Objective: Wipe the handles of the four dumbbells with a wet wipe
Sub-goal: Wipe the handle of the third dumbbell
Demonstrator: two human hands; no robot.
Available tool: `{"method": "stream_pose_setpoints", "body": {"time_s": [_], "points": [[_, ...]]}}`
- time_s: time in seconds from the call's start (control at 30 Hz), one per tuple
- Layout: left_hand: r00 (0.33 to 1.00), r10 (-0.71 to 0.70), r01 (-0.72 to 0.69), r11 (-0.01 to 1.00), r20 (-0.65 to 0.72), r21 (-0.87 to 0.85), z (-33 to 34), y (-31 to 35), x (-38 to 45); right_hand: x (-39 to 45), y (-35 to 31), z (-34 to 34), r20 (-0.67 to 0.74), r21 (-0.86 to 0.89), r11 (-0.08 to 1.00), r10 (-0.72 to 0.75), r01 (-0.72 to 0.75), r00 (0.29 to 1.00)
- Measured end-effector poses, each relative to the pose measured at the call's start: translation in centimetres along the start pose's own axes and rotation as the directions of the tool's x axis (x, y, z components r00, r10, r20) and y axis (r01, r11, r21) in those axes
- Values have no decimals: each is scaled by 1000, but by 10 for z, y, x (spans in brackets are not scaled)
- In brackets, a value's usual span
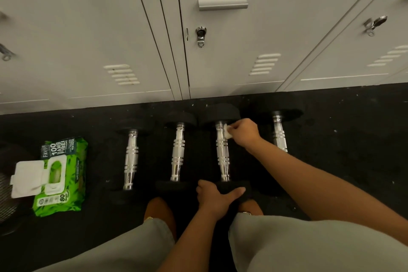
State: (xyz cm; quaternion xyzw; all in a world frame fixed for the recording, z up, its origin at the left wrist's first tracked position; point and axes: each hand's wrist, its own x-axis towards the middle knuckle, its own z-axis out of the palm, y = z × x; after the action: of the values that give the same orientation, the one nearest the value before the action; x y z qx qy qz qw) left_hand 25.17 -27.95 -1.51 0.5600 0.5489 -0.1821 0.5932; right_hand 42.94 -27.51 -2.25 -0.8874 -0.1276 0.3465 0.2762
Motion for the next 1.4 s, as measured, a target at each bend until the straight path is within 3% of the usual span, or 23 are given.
{"method": "stream_pose_setpoints", "body": {"time_s": [0.1, 0.23, 0.33, 0.5, 0.63, 0.73, 0.8, 0.97, 1.1, 1.23, 1.33, 1.4], "points": [[1000, -10, 10, 1000, 3, 7, 0, -1, 0, -13, 8, 11, -96, -43, 987, -155, 152, 983], [1000, -9, 9, 1000, -3, -10, 0, 1, -1, -17, 16, 14, -96, -153, 929, -355, 338, 930], [1000, -1, 1, 1000, -2, -11, 1, 0, 0, -18, 16, 15, -94, -185, 902, -410, 389, 907], [1000, 4, -4, 1000, 0, -24, 1, 0, 0, -24, 22, 14, 66, -274, 831, -487, 485, 871], [1000, 9, -9, 1000, -2, -18, 0, 0, 0, -14, 18, 11, 89, -357, 791, -500, 497, 861], [1000, -1, 1, 1000, -3, -18, 0, -1, 0, -28, 27, 11, 217, -458, 606, -634, 651, 742], [1000, -1, 0, 1000, -5, -14, 1, 0, 0, -27, 25, 8, 269, -475, 563, -638, 676, 721], [1000, -13, 13, 1000, 11, -5, 0, 1, 0, -13, 11, 7, 254, -535, 584, -578, 611, 775], [999, -33, 32, 999, 15, 17, 0, 3, 0, -32, 25, 2, 383, -515, 490, -603, 704, 700], [999, -36, 37, 998, -14, 45, 3, 6, -3, -47, 29, -5, 525, -504, 433, -534, 747, 663], [999, -34, 37, 995, -35, 91, 4, 7, -6, -60, 31, -5, 634, -479, 410, -450, 776, 629], [999, -17, 21, 994, -47, 105, 4, 8, -9, -66, 30, -5, 679, -453, 452, -384, 769, 626]]}}
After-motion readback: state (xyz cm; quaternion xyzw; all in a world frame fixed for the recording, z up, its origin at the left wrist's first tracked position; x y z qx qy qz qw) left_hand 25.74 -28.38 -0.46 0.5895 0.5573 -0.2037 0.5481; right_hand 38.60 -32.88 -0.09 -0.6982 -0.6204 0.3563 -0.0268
